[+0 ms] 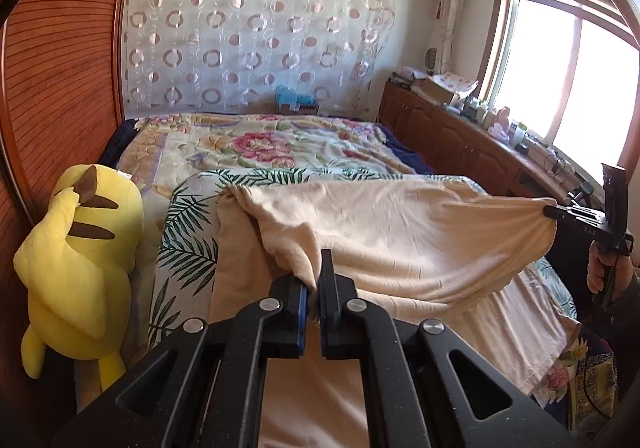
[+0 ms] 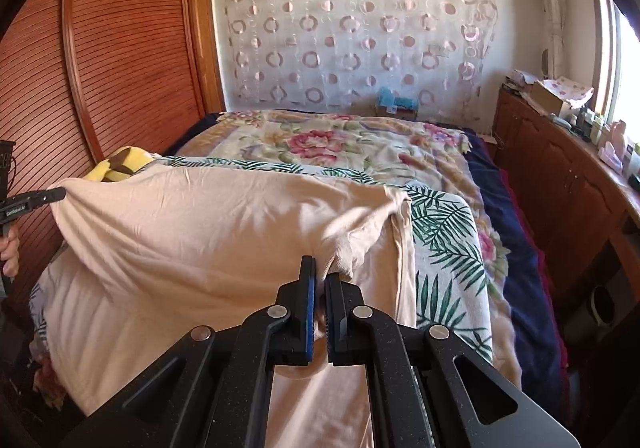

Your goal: Fold small clothes

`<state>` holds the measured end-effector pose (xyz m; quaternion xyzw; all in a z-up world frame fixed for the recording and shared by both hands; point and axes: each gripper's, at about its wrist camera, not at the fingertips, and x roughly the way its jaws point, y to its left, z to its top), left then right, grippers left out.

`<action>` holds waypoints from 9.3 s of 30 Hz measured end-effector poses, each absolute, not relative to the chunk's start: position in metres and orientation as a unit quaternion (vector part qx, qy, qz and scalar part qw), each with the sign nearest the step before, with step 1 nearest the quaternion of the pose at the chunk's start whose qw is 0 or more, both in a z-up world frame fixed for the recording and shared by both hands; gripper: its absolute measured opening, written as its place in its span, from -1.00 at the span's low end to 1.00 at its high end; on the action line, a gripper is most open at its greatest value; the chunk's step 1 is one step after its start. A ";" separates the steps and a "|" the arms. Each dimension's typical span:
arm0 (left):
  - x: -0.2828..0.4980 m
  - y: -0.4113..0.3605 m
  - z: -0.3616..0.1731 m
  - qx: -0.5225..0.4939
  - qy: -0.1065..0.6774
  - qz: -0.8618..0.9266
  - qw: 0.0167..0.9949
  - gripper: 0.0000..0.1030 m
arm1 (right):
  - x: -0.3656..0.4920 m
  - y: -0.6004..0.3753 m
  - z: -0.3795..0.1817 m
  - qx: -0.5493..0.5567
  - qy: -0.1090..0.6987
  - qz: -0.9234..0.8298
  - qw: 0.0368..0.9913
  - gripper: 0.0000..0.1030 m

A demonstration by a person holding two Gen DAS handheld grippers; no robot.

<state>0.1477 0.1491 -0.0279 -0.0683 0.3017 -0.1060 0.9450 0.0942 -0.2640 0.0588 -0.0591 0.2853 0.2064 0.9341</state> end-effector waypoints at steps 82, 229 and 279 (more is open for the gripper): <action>0.060 0.184 -0.118 -0.071 0.384 -0.010 0.921 0.50 | 0.024 -0.077 -0.075 -0.147 0.361 0.426 0.817 -0.58; 0.163 0.053 -0.078 -0.046 0.353 -0.144 0.923 0.51 | 0.183 -0.190 0.040 -0.125 0.308 0.314 0.889 -0.88; 0.111 -0.030 -0.072 0.026 0.355 -0.194 0.914 0.51 | 0.023 -0.322 0.021 -0.070 0.321 0.188 0.926 -0.20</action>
